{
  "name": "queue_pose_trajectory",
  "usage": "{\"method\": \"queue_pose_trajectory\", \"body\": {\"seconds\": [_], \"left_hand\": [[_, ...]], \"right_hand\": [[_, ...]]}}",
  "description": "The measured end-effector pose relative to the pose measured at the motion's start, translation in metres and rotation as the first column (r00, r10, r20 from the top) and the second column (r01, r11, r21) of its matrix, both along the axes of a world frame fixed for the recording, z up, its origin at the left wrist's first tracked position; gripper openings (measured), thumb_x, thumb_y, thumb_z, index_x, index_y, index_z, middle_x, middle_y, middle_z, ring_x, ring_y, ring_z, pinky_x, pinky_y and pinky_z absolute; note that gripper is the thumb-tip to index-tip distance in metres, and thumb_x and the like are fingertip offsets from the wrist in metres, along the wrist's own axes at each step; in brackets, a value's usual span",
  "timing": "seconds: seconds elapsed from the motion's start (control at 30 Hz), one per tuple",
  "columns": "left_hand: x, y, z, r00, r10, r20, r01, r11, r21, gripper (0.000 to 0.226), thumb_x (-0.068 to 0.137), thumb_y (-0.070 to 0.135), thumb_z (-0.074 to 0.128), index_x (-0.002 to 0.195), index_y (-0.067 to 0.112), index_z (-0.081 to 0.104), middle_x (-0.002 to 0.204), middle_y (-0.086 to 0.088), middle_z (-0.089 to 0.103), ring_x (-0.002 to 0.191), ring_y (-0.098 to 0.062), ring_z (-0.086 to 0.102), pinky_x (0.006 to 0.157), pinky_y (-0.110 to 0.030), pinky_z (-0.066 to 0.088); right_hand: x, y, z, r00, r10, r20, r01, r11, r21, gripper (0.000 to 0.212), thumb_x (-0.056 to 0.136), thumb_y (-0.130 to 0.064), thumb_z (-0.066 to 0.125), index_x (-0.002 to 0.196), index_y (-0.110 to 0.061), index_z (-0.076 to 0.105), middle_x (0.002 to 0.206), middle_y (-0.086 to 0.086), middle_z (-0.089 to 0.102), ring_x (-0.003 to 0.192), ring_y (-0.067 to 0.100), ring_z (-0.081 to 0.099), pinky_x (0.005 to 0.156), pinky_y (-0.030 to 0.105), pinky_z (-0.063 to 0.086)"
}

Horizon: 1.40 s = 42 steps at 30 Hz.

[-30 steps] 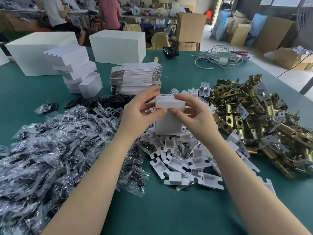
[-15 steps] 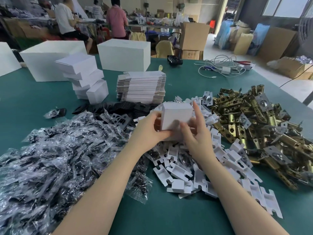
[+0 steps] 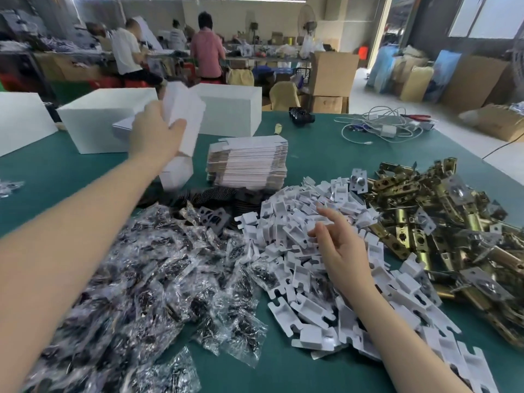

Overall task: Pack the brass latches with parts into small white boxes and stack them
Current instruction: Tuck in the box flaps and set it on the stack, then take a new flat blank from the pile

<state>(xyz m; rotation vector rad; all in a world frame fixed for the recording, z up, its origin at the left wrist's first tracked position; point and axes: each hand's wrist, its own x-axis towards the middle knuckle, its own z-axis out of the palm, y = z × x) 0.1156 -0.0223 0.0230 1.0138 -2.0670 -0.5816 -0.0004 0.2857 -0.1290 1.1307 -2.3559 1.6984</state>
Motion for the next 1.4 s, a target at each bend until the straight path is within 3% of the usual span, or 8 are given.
{"method": "queue_pose_trajectory", "body": {"seconds": [0.07,0.17,0.3,0.47,0.67,0.8,1.03,1.4], "left_hand": [[0.001,-0.021,-0.004,0.970,0.074,0.231,-0.035,0.985,-0.170,0.044,0.100,0.029,0.055,0.133,0.003,0.044,0.129,-0.026,0.054,0.115,-0.046,0.054,0.089,-0.053,0.046],[-0.001,-0.042,-0.005,0.940,0.129,0.316,-0.044,0.965,-0.260,0.045,0.101,0.030,0.055,0.135,0.005,0.040,0.128,-0.028,0.053,0.111,-0.049,0.055,0.082,-0.054,0.047],[-0.004,-0.070,0.018,0.987,0.152,0.051,-0.131,0.949,-0.286,0.050,0.096,0.036,0.061,0.135,0.007,0.046,0.131,-0.022,0.055,0.117,-0.044,0.054,0.092,-0.053,0.045],[0.001,-0.108,0.051,0.976,0.114,-0.185,-0.171,0.928,-0.331,0.050,0.090,0.036,0.057,0.136,0.017,0.053,0.134,-0.014,0.057,0.121,-0.032,0.053,0.100,-0.040,0.044],[0.001,-0.116,0.028,0.970,0.131,0.205,-0.015,0.872,-0.489,0.047,0.093,0.001,0.055,0.137,0.017,0.060,0.128,-0.026,0.062,0.114,-0.050,0.056,0.094,-0.057,0.048],[-0.007,-0.121,0.011,0.905,0.107,0.411,0.058,0.928,-0.369,0.044,0.097,0.011,0.060,0.141,0.015,0.057,0.140,-0.025,0.055,0.126,-0.048,0.049,0.102,-0.057,0.044],[-0.011,-0.132,0.000,0.842,0.119,0.527,0.067,0.945,-0.321,0.048,0.105,0.021,0.042,0.153,0.020,0.037,0.156,-0.016,0.039,0.136,-0.045,0.040,0.107,-0.056,0.041],[-0.003,-0.130,0.003,0.766,0.105,0.634,0.090,0.959,-0.268,0.074,0.091,0.025,0.067,0.153,0.013,0.028,0.150,-0.028,0.029,0.135,-0.051,0.028,0.110,-0.057,0.031]], "right_hand": [[0.000,0.000,0.000,1.000,0.001,0.026,-0.001,1.000,-0.011,0.036,0.088,-0.065,0.039,0.118,-0.050,0.049,0.088,-0.017,0.069,0.051,0.003,0.053,0.046,0.015,0.038],[0.000,0.000,-0.001,0.998,0.010,0.065,-0.007,0.999,-0.039,0.023,0.087,-0.060,0.043,0.106,-0.051,0.054,0.086,-0.014,0.070,0.048,0.003,0.050,0.043,0.016,0.038],[0.000,-0.001,-0.002,0.998,0.008,0.061,-0.006,0.999,-0.035,0.013,0.095,-0.038,0.053,0.105,-0.044,0.059,0.084,-0.014,0.070,0.050,0.003,0.051,0.044,0.015,0.039],[-0.001,-0.001,-0.003,0.998,-0.002,0.068,0.004,0.999,-0.038,0.014,0.093,-0.037,0.054,0.103,-0.046,0.059,0.082,-0.009,0.070,0.053,0.013,0.055,0.045,0.025,0.043],[-0.002,-0.001,-0.006,0.997,-0.023,0.070,0.024,1.000,-0.013,0.020,0.095,-0.028,0.057,0.101,-0.046,0.061,0.080,-0.006,0.069,0.056,0.016,0.058,0.048,0.034,0.048],[-0.001,-0.001,-0.006,0.994,-0.033,0.104,0.033,0.999,0.007,0.017,0.094,-0.026,0.057,0.102,-0.040,0.063,0.081,-0.011,0.070,0.062,0.014,0.064,0.051,0.027,0.050],[-0.001,-0.003,-0.004,0.994,-0.041,0.105,0.040,0.999,0.007,0.018,0.095,-0.021,0.059,0.102,-0.037,0.065,0.082,-0.014,0.070,0.057,0.004,0.059,0.050,0.014,0.042],[0.000,-0.003,-0.002,0.994,-0.031,0.105,0.030,0.999,0.011,0.018,0.095,-0.022,0.058,0.101,-0.037,0.064,0.082,-0.015,0.070,0.056,0.003,0.057,0.049,0.014,0.042]]}}
